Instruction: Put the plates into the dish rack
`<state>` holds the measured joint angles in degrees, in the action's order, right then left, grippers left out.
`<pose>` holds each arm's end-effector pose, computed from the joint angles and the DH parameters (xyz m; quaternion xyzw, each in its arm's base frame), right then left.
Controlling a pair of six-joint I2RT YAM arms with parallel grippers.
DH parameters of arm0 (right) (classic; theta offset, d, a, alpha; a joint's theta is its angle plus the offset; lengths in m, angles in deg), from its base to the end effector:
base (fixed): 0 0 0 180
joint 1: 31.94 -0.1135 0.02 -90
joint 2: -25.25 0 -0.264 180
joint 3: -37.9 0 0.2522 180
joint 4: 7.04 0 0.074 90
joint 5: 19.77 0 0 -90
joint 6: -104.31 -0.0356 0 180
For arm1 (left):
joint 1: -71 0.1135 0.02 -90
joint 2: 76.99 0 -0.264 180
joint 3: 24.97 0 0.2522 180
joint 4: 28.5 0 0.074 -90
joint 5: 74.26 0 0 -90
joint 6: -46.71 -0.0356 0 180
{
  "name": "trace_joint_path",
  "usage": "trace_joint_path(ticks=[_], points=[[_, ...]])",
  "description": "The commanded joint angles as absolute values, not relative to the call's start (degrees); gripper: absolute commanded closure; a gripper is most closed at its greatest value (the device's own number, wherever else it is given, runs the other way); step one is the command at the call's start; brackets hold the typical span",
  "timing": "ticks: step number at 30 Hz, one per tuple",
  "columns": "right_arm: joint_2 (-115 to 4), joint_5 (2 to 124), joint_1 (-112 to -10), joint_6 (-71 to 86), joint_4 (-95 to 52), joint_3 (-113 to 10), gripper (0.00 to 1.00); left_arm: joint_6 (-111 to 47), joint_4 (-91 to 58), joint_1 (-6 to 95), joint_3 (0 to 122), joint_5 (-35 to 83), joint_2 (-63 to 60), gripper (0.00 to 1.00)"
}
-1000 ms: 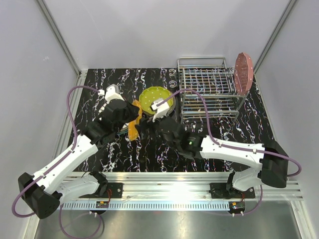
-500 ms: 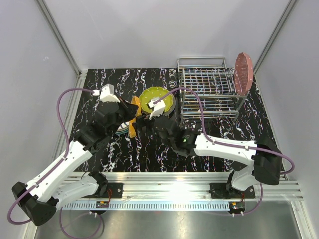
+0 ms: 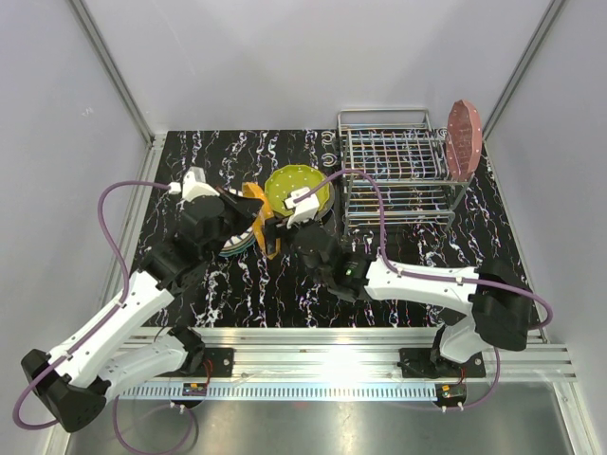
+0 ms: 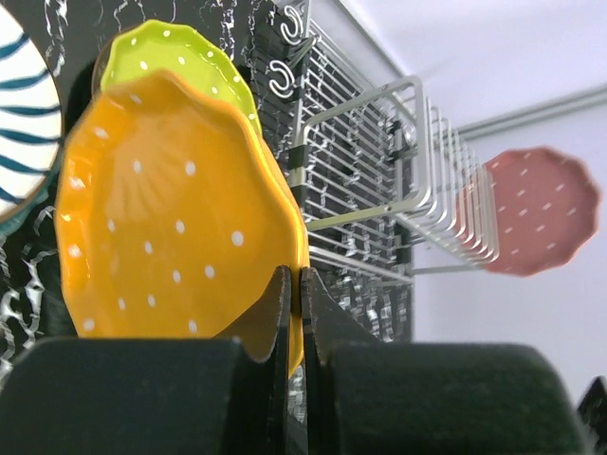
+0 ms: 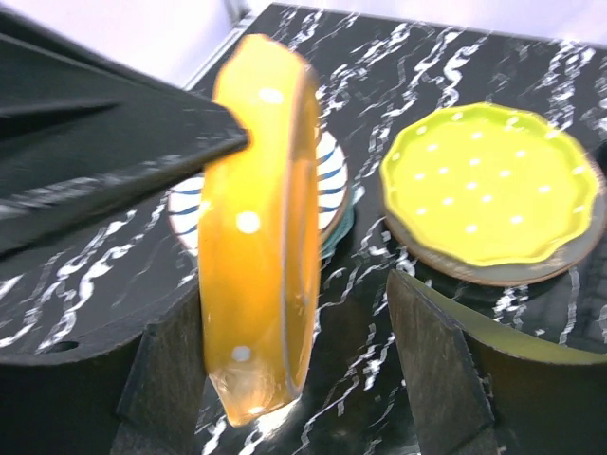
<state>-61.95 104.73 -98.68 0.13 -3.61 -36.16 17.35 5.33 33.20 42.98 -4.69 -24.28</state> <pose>0.1585 0.3178 0.3024 -0.1518 0.7392 0.2271 0.6156 0.1697 -0.1159 0.3556 -0.2597 0.7628 -0.3409 0.4842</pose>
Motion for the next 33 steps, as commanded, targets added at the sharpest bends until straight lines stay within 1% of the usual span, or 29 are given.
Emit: trace_joint_path(ticks=[1,7,12,13,15,16,19,20,22,25,26,27,28,31,32,33], points=[[-63.5,112.3,-98.6,5.5,3.4,-34.8,0.23,26.4,-4.5,32.9,43.4,-8.5,-28.5,1.0],[-64.4,111.3,-98.7,10.2,15.2,-29.5,0.25,29.4,-5.2,32.9,44.8,-6.7,-27.2,1.0],[-64.8,105.2,-98.8,11.5,19.4,-28.6,0.27,30.3,-5.3,32.9,45.2,-5.8,-26.0,1.0],[-64.9,104.2,-98.7,11.5,19.6,-28.5,0.31,30.3,-5.5,32.9,45.3,-5.5,-25.8,1.0],[-65.1,102.8,-98.7,11.1,19.7,-28.4,0.36,30.3,-5.5,32.9,45.4,-5.4,-25.7,1.0],[-65.0,102.5,-98.8,11.1,19.8,-28.2,0.43,30.1,-5.6,32.9,45.4,-5.4,-25.7,1.0],[-64.5,102.3,-98.7,10.6,19.8,-27.5,0.55,28.3,-6.7,33.0,45.5,-4.2,-25.1,1.0],[-64.4,102.9,-98.8,10.5,20.0,-27.3,0.62,27.0,-8.2,33.2,45.5,-3.4,-24.6,1.0],[-63.9,103.4,-98.8,10.9,20.0,-26.7,0.64,23.5,-8.8,33.3,46.4,-1.2,-23.9,1.0],[-62.0,104.6,-98.7,11.5,18.7,-26.6,0.78,18.8,-7.0,33.3,48.8,1.8,-20.1,1.0],[-61.6,105.6,-98.7,11.7,18.3,-26.6,0.82,17.4,-6.2,33.3,49.9,2.8,-19.0,0.95],[-61.2,106.6,-98.8,12.1,17.7,-26.6,0.97,15.7,-5.6,33.3,52.0,3.7,-17.9,0.88],[-60.5,107.7,-98.8,12.4,17.3,-26.7,1.0,13.1,-3.9,33.3,53.1,5.3,-16.0,0.68],[-59.2,112.3,-98.7,13.1,15.9,-26.8,1.0,8.4,-1.5,33.4,56.5,7.9,-13.1,0.5],[-58.9,113.1,-98.7,13.1,15.2,-26.8,1.0,7.7,-0.7,33.4,57.8,8.2,-12.7,0.41],[-58.6,113.6,-98.7,13.2,14.7,-26.7,1.0,5.6,-0.2,33.4,58.3,9.0,-12.3,0.37]])
